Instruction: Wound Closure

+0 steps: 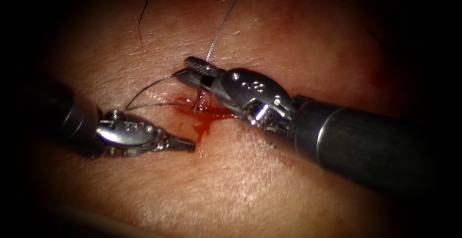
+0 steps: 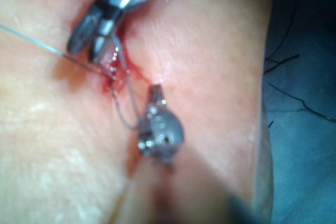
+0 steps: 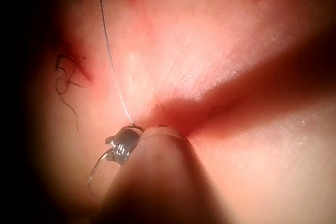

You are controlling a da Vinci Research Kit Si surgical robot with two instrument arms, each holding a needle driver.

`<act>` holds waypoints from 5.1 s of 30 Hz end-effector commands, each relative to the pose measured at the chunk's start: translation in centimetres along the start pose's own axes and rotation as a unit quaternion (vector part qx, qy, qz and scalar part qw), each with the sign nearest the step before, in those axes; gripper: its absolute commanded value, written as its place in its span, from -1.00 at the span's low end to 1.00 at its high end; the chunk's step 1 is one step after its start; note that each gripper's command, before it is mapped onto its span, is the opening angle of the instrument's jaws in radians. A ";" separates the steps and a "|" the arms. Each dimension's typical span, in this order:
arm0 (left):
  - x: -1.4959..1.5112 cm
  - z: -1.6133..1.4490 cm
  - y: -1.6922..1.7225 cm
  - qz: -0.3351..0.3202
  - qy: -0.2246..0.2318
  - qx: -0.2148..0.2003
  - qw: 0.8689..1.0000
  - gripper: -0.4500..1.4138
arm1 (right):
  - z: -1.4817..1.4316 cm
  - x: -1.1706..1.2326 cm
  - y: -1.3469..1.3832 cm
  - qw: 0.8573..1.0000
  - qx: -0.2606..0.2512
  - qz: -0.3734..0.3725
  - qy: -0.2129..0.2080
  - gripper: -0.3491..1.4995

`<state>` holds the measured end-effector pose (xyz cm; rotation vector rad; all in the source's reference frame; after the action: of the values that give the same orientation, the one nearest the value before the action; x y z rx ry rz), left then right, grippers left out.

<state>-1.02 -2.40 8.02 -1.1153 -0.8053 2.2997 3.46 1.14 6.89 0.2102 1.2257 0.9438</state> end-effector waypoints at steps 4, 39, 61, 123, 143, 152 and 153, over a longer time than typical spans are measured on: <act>-0.09 0.05 0.03 -0.001 -0.002 -0.002 1.000 -0.73 | 0.06 -0.06 -0.01 0.999 0.007 0.028 0.012 -1.00; -0.17 -0.04 0.03 0.003 -0.005 -0.006 1.000 -0.82 | 0.15 -0.32 0.24 0.939 0.065 0.337 0.024 -1.00; -0.49 -0.21 -0.11 0.000 -0.015 -0.001 1.000 -0.87 | 0.15 -0.30 0.29 0.920 0.090 0.380 0.036 -1.00; -0.82 -0.28 -0.29 0.001 -0.025 -0.003 1.000 -0.96 | 0.52 -0.72 0.02 0.773 0.129 0.621 -0.017 -1.00; -0.80 -0.33 -0.29 0.001 -0.025 -0.007 1.000 -1.00 | 0.55 -0.51 0.19 0.957 0.101 0.267 0.061 0.45; -0.79 -0.33 -0.28 0.001 -0.025 -0.007 1.000 -1.00 | 0.57 -0.49 0.26 0.996 0.089 -0.019 0.014 0.64; -0.79 -0.33 -0.28 0.001 -0.025 -0.007 1.000 -1.00 | 0.59 -0.48 0.25 0.996 0.081 -0.049 0.008 0.71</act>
<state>-0.27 -2.47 8.42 -1.0730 -0.8343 2.3368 3.75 1.19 7.54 0.2552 1.3040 0.7508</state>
